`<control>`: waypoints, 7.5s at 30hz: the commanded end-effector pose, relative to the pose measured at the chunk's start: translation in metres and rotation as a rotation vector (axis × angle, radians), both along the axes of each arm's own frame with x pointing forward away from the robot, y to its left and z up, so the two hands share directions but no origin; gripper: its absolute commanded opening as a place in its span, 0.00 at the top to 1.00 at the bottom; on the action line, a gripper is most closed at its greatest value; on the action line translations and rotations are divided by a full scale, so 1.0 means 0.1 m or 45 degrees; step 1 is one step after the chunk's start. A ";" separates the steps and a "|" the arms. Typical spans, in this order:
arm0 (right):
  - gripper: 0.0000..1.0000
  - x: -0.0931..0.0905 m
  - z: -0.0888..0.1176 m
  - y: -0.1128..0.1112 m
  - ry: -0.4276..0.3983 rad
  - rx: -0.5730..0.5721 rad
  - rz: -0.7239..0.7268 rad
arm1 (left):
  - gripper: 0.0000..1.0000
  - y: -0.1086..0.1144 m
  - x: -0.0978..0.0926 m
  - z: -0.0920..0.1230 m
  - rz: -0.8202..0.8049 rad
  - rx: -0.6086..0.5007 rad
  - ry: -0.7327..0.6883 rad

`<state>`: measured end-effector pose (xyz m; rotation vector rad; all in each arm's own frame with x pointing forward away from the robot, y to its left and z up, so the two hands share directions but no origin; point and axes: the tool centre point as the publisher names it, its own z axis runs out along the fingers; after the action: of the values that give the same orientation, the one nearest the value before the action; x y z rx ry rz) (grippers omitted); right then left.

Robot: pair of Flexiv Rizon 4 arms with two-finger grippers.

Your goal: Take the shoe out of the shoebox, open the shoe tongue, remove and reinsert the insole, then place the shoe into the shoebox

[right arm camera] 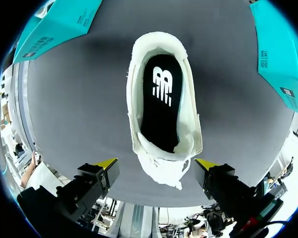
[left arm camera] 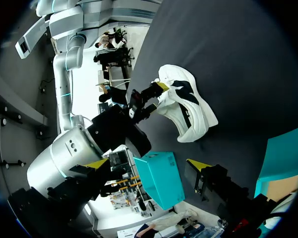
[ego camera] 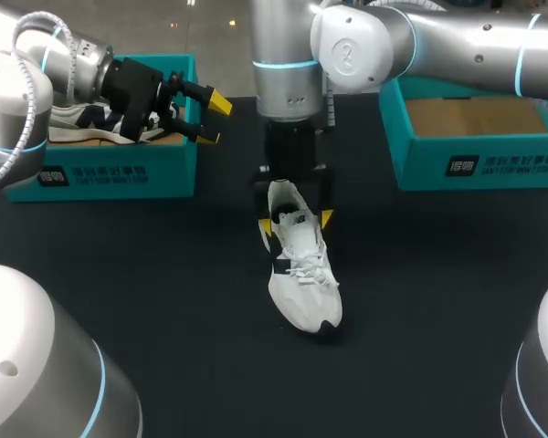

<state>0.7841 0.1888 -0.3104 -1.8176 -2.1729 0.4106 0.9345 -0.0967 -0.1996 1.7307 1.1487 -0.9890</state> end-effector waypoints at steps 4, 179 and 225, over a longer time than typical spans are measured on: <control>0.00 -0.21 0.15 -0.05 -0.024 -0.020 -0.040 | 0.00 0.00 0.00 0.00 -0.001 0.003 -0.002; 0.56 1.38 0.12 0.06 -0.699 0.205 2.083 | 0.00 0.00 0.00 0.00 -0.001 0.003 -0.002; 0.31 1.62 -0.70 0.12 -0.496 0.258 2.188 | 0.00 0.00 0.00 0.00 -0.001 0.003 -0.002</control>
<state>0.9438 0.1991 -0.3794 0.5202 -3.2865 0.0645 0.9345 -0.0967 -0.1996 1.7306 1.1487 -0.9889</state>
